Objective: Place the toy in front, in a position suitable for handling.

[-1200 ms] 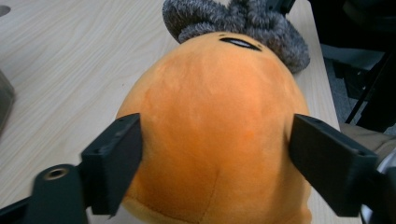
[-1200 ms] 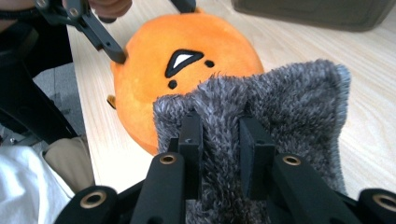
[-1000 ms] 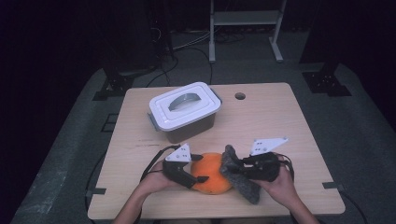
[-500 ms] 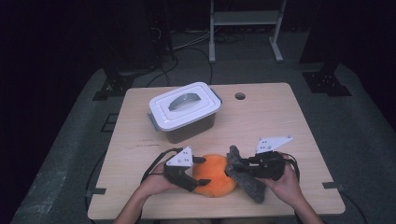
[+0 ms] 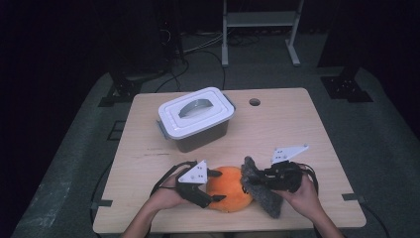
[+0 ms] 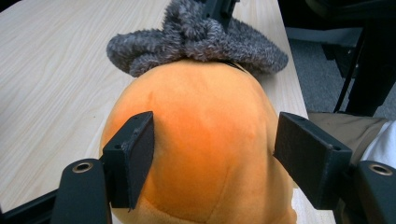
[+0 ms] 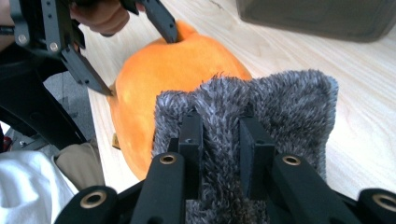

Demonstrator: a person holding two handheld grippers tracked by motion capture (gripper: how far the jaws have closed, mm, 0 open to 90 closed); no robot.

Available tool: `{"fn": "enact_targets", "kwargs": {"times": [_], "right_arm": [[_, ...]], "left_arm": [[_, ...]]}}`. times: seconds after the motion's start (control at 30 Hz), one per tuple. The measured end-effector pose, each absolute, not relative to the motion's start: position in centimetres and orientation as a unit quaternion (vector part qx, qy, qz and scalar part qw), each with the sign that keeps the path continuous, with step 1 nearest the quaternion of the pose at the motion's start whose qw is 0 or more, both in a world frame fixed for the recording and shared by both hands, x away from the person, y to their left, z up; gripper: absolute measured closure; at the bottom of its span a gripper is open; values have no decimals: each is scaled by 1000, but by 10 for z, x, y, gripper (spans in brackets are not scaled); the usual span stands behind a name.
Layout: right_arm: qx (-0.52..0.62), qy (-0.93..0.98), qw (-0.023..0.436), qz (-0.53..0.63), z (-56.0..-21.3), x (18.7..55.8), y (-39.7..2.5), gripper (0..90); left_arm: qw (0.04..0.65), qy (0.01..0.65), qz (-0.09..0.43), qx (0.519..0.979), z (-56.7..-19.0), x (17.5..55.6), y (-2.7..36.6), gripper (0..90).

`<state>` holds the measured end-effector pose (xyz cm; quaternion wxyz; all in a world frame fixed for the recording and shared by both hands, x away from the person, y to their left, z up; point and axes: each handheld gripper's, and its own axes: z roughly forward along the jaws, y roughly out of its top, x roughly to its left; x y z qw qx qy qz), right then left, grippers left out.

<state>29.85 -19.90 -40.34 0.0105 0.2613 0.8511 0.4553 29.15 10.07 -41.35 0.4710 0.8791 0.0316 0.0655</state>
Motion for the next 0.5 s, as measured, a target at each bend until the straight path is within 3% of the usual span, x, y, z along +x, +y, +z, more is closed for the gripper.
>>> {"fn": "enact_targets", "kwargs": {"times": [0.27, 0.5], "right_arm": [[233, 856, 20, 461, -393, 299, -172, 715], [270, 849, 11, 455, -408, 307, -197, 722]], "left_arm": [[469, 2, 58, 881, -412, 286, 97, 298], [466, 19, 62, 882, -417, 293, 105, 312]]}}
